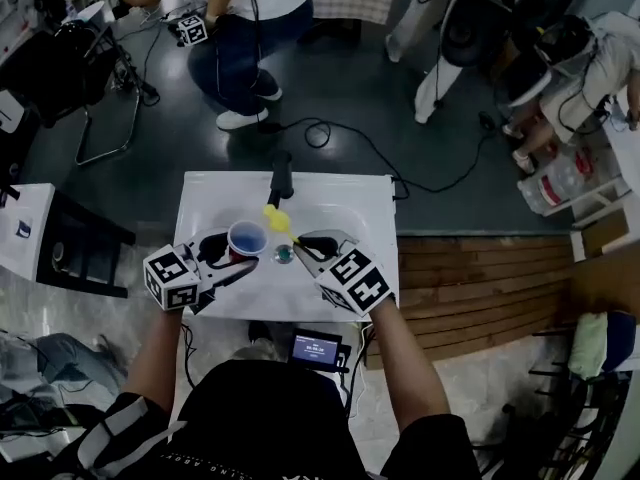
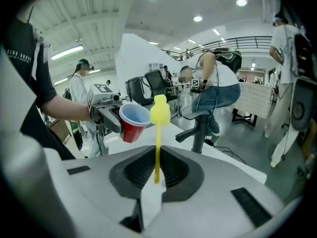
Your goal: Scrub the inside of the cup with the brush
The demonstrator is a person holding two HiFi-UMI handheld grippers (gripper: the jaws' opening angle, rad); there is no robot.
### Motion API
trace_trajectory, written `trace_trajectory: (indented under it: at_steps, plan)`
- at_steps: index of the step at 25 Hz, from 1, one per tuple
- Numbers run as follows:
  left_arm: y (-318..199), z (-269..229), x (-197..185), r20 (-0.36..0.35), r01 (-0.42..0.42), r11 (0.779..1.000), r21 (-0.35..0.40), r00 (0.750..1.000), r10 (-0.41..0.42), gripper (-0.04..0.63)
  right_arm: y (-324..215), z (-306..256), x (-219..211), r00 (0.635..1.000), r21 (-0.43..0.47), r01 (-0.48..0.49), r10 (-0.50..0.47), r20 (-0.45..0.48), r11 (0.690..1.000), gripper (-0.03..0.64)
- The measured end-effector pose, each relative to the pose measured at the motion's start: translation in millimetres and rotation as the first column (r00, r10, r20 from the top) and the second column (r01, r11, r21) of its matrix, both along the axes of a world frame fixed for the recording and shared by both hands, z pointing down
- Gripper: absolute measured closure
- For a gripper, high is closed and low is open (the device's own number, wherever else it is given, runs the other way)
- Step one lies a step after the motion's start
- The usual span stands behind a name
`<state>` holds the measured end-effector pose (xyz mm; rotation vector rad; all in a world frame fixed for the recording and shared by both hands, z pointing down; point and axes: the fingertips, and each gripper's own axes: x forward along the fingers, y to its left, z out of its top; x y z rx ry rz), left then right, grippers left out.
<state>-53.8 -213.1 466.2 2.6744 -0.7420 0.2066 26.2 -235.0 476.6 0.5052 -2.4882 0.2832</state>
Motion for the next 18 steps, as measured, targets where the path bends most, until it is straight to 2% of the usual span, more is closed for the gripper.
trace_trajectory:
  at_steps: [4, 12, 18]
  plan:
    - [0, -5, -3, -0.067, 0.037, 0.999, -0.011, 0.997, -0.038, 0.314, 5, 1, -3, 0.995, -0.064, -0.03, 0.036, 0.093, 0.997, 0.58]
    - [-1, -4, -4, -0.06, 0.066, 0.998, 0.001, 0.996, -0.066, 0.314, 10, -1, -5, 0.99, -0.091, -0.023, 0.036, 0.135, 0.996, 0.58]
    - [-11, -19, -13, -0.072, 0.141, 0.989, 0.05, 0.988, -0.137, 0.314, 8, -15, -7, 0.977, -0.103, -0.005, 0.027, 0.212, 0.995, 0.58]
